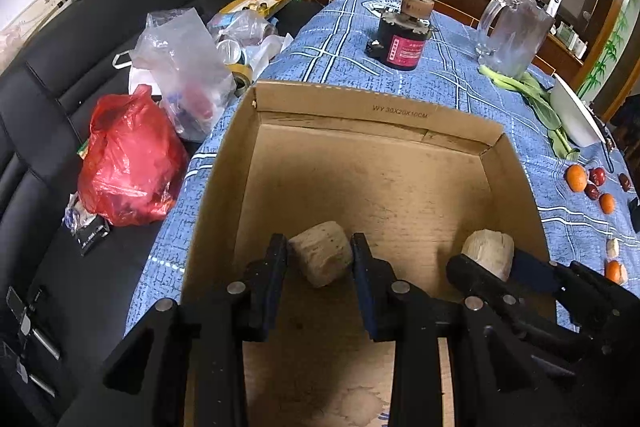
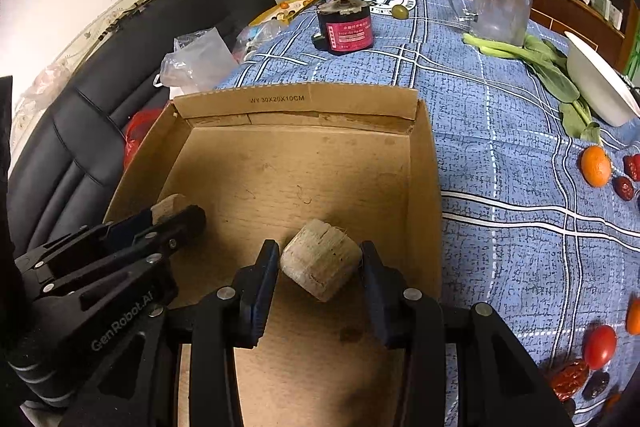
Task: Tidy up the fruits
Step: 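Carry the beige block into the cardboard tray and open the left gripper while the right gripper does the same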
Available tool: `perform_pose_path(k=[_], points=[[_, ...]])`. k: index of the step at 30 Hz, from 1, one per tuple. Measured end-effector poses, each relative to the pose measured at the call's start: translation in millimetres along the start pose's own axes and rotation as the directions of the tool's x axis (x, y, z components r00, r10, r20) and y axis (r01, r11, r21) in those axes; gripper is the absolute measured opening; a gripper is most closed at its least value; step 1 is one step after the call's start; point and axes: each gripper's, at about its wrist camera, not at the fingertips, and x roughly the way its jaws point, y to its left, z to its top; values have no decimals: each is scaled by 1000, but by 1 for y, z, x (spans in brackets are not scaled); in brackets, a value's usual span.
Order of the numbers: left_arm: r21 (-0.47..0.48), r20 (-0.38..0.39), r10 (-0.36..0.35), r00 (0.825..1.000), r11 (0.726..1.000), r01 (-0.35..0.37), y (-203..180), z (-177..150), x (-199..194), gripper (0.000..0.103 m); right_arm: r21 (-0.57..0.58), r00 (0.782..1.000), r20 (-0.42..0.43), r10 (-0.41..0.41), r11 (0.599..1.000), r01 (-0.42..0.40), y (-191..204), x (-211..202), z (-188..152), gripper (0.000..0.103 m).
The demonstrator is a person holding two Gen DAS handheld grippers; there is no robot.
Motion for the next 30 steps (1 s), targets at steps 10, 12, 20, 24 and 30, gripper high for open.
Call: perform_pose_path(k=[10,12,20,24,30], points=[[-40,-11,-16,1000,999,16,9,1,-4,46,-7,1000,-3,-4,1000,4,1,0,0,45],[-55,-8,-32,999,998,31,12,1,-8,50,-3,1000,1,-1,1000,2,1,-2,0,46],[-84,28,-57,998,995,60,17,-4,-35,58,5,999,44,12,1000,-13,-1,-20,-2,56],[-93,61,-58,996,994,63,17,-9,-57,61,0,997,72,26,1000,-26,-1,-38,-6,56],[-96,118,-54,992,993,66,12,-25,-93,63,10,993,109,49,999,-51,-10,-69,-19,56]])
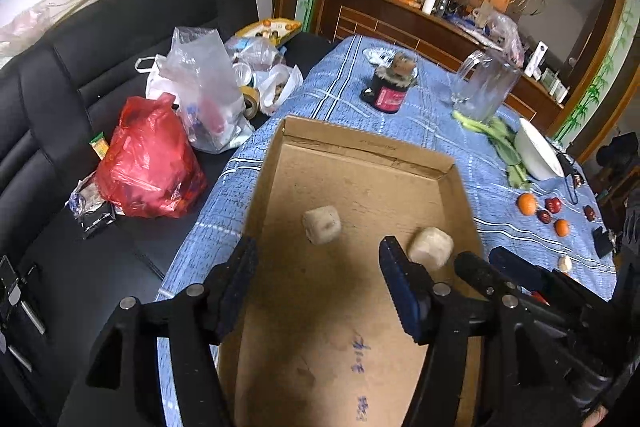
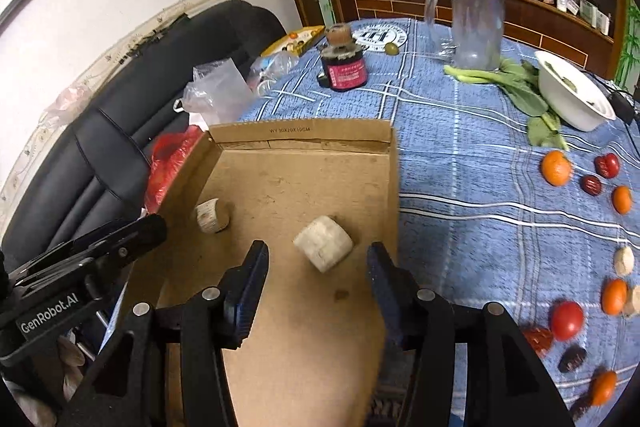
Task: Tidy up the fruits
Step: 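Carry the beige block into the cardboard tray and open the left gripper while the right gripper does the same, then move both open grippers back from the tray toward the fruit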
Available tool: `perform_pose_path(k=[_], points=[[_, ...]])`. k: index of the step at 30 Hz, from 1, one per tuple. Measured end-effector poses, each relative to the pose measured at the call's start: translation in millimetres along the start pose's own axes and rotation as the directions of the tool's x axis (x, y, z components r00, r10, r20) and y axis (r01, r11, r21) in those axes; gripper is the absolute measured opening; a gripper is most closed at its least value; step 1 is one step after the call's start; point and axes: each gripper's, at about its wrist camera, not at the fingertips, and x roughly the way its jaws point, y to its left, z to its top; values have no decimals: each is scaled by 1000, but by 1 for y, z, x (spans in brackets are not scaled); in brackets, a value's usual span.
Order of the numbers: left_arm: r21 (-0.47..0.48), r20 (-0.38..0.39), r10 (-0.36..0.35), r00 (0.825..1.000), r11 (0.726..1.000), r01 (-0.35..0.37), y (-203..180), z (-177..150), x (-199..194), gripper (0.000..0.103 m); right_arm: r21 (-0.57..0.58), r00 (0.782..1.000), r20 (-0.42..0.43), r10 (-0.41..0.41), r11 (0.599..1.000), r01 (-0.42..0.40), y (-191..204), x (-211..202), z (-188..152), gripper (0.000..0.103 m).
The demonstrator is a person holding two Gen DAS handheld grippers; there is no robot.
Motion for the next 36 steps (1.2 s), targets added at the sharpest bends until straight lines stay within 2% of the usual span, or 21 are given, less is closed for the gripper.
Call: perform_pose_path(k=[10,15,25,31,36], points=[[108,105,-71,992,992,60,-54,-41,-64,63,66,999,52,4,998,-8,-37,-61,-36,60],[180,153,-59,986,983,31,-88,-74,-87,63,90,997,70,-18,996,12,-62,-89,-65,60],[215,185,-15,983,976,-25,-132,-125,-103,63,96,986,108,-126,989,116,-114,-136,-116,60],[234,190,-12,982,972,-34,-148,-134,-103,63,115,980,113,-165,982,152,-142,-153,-135,60],[214,160,-13,987,977,-22,-148,-136,-95,63,145,976,108,-189,974,172,-166,-161,-142,60]])
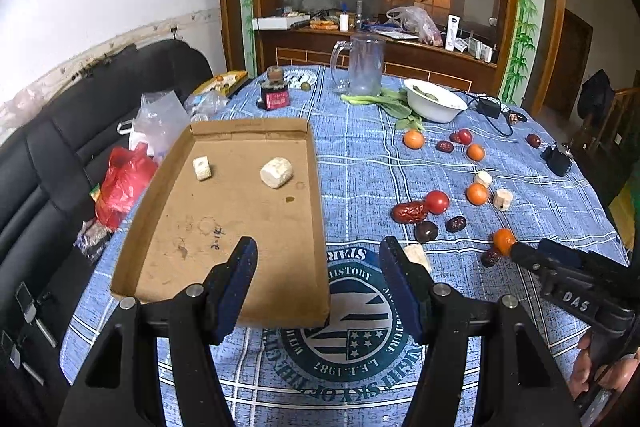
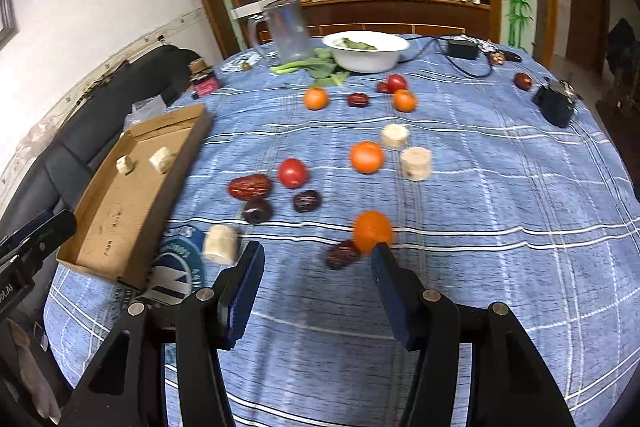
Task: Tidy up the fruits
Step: 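Move both open grippers back from the tray toward the fruit, then grasp a beige block with the left gripper while the right gripper grasps a tangerine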
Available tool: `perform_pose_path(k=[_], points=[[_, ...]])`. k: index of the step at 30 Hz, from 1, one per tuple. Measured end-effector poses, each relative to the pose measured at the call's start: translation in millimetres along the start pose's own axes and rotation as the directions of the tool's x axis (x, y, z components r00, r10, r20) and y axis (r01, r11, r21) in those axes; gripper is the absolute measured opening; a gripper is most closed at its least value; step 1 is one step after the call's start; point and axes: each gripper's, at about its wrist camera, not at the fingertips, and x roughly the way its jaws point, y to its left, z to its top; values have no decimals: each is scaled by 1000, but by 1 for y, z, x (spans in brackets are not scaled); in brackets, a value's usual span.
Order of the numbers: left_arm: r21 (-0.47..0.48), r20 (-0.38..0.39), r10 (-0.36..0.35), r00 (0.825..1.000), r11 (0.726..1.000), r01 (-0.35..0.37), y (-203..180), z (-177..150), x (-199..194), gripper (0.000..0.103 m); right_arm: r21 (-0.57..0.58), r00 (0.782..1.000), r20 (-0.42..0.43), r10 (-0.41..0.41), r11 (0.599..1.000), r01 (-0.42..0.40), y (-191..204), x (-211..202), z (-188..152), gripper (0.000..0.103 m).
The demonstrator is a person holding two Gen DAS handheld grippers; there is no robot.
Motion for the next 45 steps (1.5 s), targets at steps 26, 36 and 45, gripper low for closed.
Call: perform_pose_path(k=[26,36,45], points=[[127,-179,-201,963,966,226,-63,-18,94,58,31,997,-79,-11,999,13,-35,52,8,59],[126,-226,-225,948,958,258,-73,-18,120,50,41,995,-100,-7,999,11,-35,71,13,55],[148,-235,-240,942,949,279,-84,-23,124,30,28,996,-86,-39,999,42,-34,72,13,40]])
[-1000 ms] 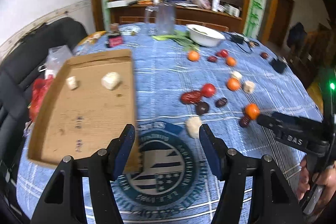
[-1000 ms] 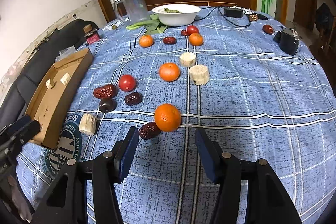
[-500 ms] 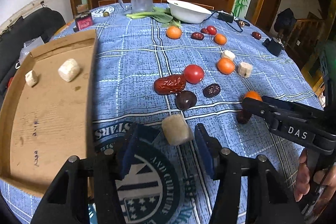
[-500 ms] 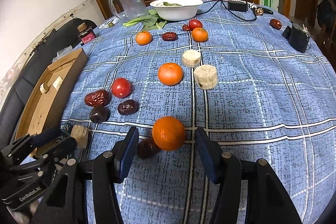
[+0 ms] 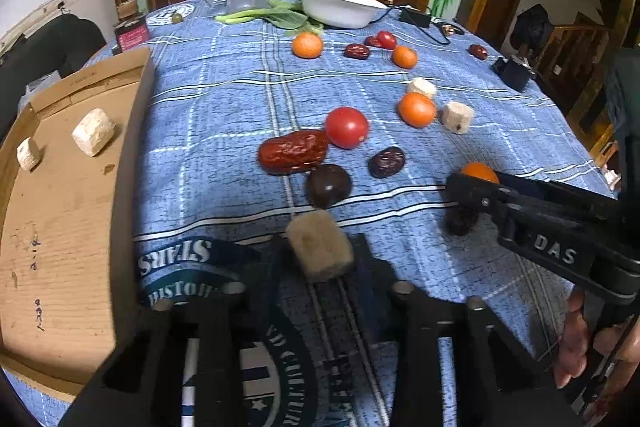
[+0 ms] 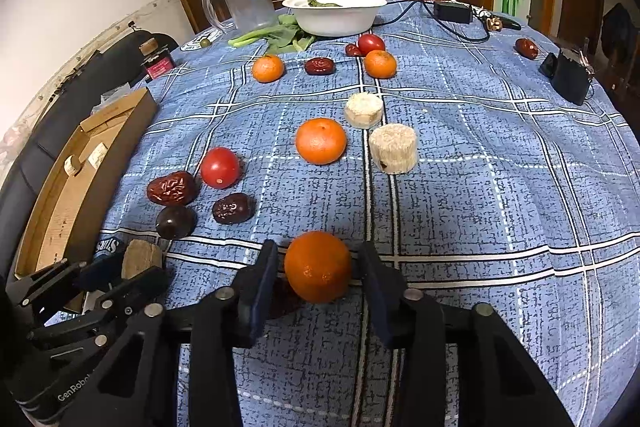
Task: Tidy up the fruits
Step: 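Grasp a beige block with the left gripper while the right gripper grasps a tangerine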
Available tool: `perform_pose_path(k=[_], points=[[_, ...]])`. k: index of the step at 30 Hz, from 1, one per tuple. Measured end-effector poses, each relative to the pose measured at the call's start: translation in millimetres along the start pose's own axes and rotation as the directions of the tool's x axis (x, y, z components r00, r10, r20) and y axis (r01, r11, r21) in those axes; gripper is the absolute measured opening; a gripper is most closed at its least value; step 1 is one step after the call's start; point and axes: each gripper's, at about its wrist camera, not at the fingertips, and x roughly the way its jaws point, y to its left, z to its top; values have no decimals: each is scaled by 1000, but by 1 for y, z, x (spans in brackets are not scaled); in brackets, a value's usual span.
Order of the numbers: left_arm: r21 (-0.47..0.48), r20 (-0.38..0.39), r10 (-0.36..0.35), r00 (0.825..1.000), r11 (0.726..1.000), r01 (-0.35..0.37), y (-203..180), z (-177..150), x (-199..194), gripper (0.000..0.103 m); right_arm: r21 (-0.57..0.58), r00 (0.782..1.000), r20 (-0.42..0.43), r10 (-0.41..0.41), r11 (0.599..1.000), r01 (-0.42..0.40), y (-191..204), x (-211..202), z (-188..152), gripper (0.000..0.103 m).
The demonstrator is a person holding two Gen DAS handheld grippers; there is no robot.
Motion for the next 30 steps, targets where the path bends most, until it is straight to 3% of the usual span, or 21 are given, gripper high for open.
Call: perform_pose_path(k=[2,20,30], points=[[4,5,6,1000,1000,-6,-1,0,0,30,2,1000,2,1,1000,-1,-1,0,0,34],[-25,90,34,995,999,-32,3,-2,-42,30,5,999,38,0,1000,0,1,-17,-1,33],[-82,147,65,987,995,-53,28,-5,-75,30,-40,997,73,9,999,-6,24,-40,-2,33]])
